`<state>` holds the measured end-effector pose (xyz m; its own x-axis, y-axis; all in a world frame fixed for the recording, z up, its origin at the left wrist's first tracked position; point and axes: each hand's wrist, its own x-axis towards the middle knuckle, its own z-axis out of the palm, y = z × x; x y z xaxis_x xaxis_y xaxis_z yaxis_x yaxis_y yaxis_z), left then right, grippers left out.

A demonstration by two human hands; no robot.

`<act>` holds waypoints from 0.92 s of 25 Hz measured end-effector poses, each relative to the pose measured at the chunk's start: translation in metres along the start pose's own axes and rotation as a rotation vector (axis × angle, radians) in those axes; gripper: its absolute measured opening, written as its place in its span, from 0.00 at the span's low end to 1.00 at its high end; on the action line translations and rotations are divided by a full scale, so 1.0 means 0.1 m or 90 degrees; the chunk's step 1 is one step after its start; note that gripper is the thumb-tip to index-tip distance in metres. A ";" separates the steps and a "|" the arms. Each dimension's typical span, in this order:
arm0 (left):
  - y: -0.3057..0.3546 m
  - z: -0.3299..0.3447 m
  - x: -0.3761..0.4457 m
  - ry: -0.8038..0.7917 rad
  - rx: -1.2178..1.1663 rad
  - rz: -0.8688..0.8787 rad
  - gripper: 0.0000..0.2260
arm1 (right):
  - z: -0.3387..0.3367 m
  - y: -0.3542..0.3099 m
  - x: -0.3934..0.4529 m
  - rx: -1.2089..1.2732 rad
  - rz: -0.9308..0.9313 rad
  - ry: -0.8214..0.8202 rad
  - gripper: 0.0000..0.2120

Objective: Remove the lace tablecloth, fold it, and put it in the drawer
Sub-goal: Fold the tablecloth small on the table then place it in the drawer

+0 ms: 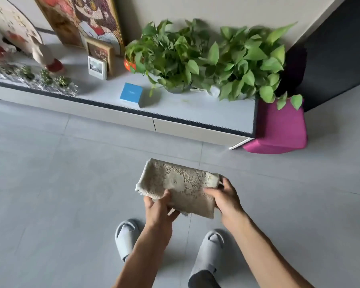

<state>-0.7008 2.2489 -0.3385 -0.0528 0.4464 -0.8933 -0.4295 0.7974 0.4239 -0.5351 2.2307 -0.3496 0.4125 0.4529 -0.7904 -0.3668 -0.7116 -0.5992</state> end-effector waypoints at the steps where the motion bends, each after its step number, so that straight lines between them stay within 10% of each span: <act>1: -0.10 -0.03 0.35 0.014 -0.019 0.014 0.12 | 0.06 0.09 0.35 0.017 0.006 -0.008 0.23; 12: -1.12 0.02 3.43 -0.034 -0.193 0.089 0.19 | 0.64 0.90 3.85 0.513 0.042 -0.085 0.18; 23: -1.02 -0.30 3.75 -0.231 -0.208 0.215 0.23 | 0.92 0.67 4.34 0.543 0.037 -0.103 0.15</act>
<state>-0.7040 2.3224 -0.7211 0.0520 0.8098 -0.5843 -0.7011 0.4463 0.5561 -0.4571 2.4292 -0.7440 0.2738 0.5445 -0.7928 -0.9099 -0.1204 -0.3969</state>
